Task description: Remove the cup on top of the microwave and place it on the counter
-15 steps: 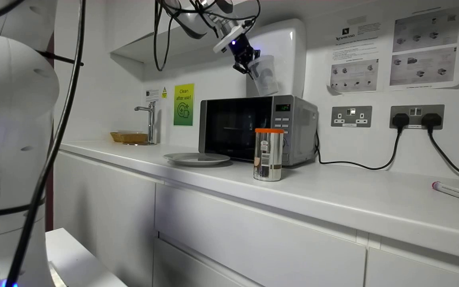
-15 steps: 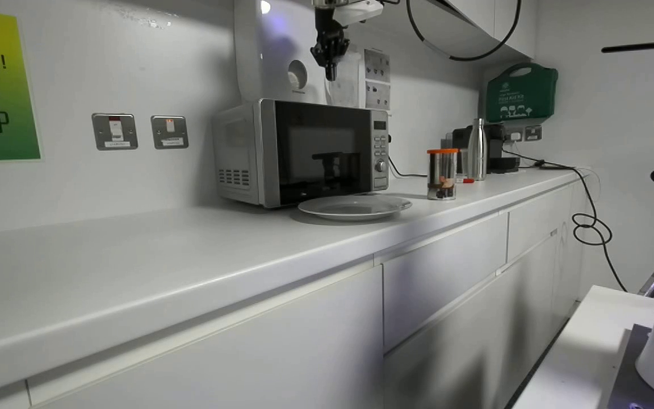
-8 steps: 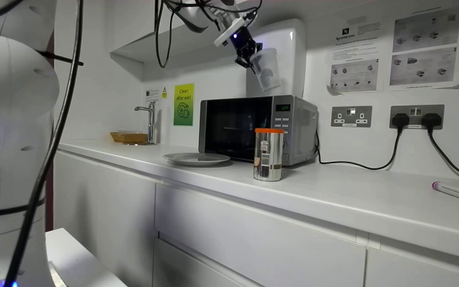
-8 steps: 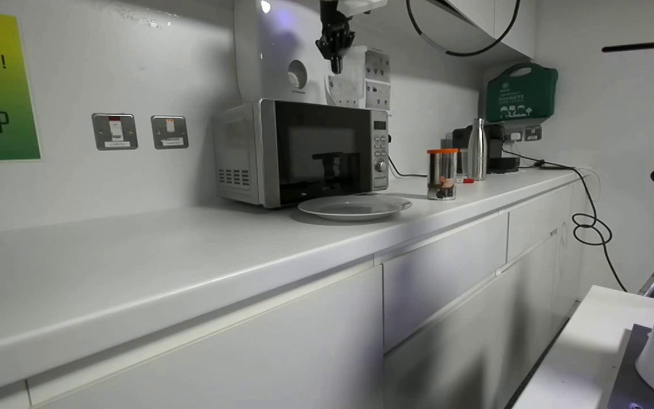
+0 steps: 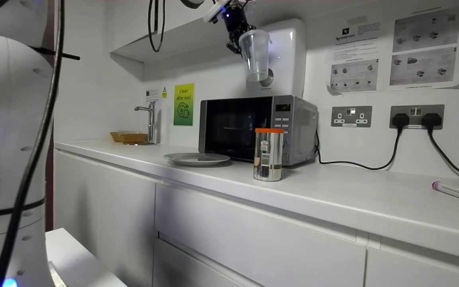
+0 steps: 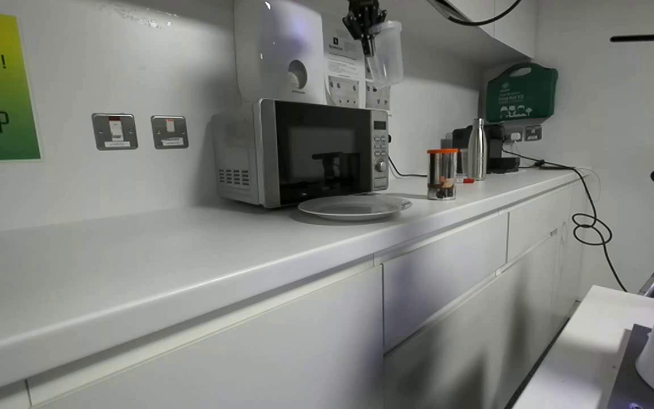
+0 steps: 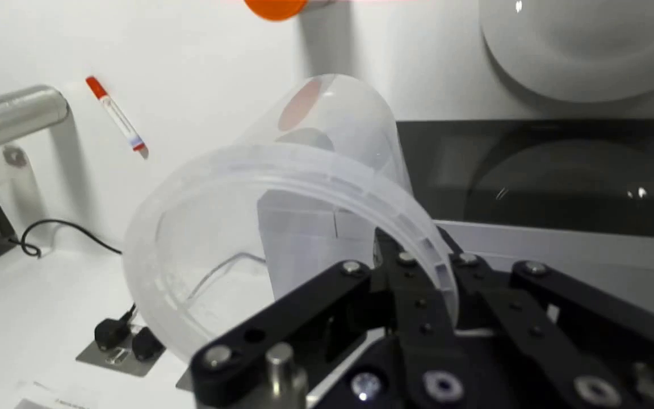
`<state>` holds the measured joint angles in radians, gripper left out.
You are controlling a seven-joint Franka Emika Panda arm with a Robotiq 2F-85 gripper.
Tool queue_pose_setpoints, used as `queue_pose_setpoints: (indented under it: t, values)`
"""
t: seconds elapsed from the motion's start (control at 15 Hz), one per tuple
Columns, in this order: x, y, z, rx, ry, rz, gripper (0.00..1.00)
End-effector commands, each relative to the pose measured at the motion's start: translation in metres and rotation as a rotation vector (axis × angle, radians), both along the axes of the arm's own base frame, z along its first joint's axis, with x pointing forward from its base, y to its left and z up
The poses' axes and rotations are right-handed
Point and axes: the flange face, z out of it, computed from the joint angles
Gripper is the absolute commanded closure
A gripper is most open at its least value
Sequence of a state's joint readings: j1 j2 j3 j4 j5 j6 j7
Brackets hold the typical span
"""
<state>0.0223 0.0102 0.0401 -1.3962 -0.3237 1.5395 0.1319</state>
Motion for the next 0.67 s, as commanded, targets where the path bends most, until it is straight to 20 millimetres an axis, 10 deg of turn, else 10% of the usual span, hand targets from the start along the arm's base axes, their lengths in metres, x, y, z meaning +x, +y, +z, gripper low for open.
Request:
queue_pose_setpoints:
  t: [0.0,0.6]
  values:
    - [-0.034,-0.013,0.001,0.061,0.064,-0.067,0.99]
    - [-0.055,-0.022,-0.075,0.163,0.0,-0.179,0.99]
